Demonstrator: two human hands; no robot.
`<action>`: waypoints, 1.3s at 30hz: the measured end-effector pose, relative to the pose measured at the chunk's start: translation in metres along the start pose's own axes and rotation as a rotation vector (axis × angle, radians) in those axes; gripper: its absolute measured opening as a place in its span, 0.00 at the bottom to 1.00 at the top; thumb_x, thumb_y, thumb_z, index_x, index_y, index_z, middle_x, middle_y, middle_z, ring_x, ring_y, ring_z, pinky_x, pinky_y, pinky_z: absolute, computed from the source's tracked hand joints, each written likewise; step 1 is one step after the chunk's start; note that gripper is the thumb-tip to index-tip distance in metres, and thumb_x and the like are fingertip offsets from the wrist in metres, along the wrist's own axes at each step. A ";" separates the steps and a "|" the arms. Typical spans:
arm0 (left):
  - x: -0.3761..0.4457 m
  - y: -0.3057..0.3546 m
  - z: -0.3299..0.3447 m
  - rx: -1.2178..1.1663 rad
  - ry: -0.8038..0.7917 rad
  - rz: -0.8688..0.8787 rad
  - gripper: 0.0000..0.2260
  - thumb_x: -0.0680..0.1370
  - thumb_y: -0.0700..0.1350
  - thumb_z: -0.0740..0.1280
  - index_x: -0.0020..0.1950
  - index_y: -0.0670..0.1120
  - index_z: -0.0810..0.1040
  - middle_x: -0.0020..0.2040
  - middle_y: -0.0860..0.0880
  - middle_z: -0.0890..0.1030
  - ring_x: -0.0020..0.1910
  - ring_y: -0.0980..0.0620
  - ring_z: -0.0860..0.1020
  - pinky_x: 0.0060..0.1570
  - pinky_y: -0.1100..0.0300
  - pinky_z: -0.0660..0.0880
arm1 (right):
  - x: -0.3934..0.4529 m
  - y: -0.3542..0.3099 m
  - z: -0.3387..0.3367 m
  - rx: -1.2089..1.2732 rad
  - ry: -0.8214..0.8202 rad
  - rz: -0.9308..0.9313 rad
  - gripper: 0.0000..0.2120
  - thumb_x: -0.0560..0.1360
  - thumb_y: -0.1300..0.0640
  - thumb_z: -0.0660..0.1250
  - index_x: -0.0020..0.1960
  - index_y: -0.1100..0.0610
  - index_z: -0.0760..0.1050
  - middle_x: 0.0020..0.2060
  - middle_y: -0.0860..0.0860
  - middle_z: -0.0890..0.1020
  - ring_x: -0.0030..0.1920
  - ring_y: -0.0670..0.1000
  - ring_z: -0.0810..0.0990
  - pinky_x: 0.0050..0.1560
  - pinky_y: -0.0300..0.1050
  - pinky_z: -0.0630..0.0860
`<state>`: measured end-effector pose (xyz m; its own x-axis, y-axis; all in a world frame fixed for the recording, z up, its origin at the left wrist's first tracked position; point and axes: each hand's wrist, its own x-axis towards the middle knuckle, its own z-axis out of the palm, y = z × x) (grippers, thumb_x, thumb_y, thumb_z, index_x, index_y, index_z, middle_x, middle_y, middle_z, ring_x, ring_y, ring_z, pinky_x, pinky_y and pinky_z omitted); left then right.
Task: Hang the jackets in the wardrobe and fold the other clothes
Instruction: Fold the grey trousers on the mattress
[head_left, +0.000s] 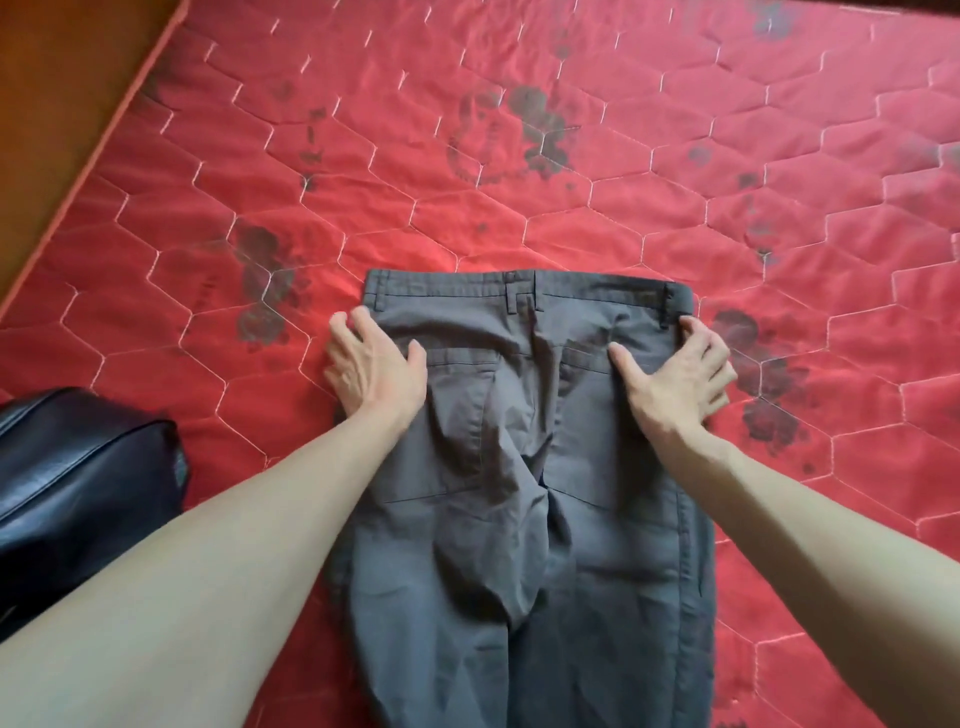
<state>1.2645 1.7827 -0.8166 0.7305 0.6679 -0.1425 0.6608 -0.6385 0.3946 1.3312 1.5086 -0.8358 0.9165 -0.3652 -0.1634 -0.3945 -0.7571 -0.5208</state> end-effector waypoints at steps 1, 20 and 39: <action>0.006 0.003 -0.004 -0.061 0.009 -0.035 0.29 0.78 0.50 0.72 0.73 0.42 0.64 0.73 0.39 0.65 0.69 0.35 0.69 0.63 0.41 0.70 | 0.004 -0.001 -0.001 0.027 -0.021 0.033 0.44 0.69 0.38 0.78 0.78 0.48 0.61 0.74 0.53 0.64 0.75 0.61 0.61 0.73 0.59 0.60; -0.034 0.055 -0.142 -0.630 -0.191 -0.118 0.07 0.80 0.48 0.72 0.46 0.45 0.82 0.39 0.50 0.81 0.44 0.47 0.80 0.45 0.56 0.73 | -0.038 -0.039 -0.166 0.587 -0.248 -0.304 0.08 0.86 0.54 0.62 0.52 0.49 0.80 0.37 0.36 0.81 0.39 0.34 0.76 0.45 0.35 0.74; -0.310 0.193 -0.643 -0.944 -0.181 0.384 0.08 0.83 0.40 0.67 0.49 0.49 0.85 0.46 0.54 0.88 0.47 0.56 0.86 0.46 0.64 0.80 | -0.276 -0.168 -0.699 1.044 -0.011 -0.422 0.21 0.81 0.68 0.63 0.40 0.48 0.85 0.33 0.41 0.80 0.37 0.42 0.75 0.37 0.36 0.73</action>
<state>1.0544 1.6977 -0.1129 0.9299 0.3658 0.0397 0.0305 -0.1843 0.9824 1.0983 1.3576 -0.1171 0.9659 -0.1785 0.1875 0.1919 0.0074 -0.9814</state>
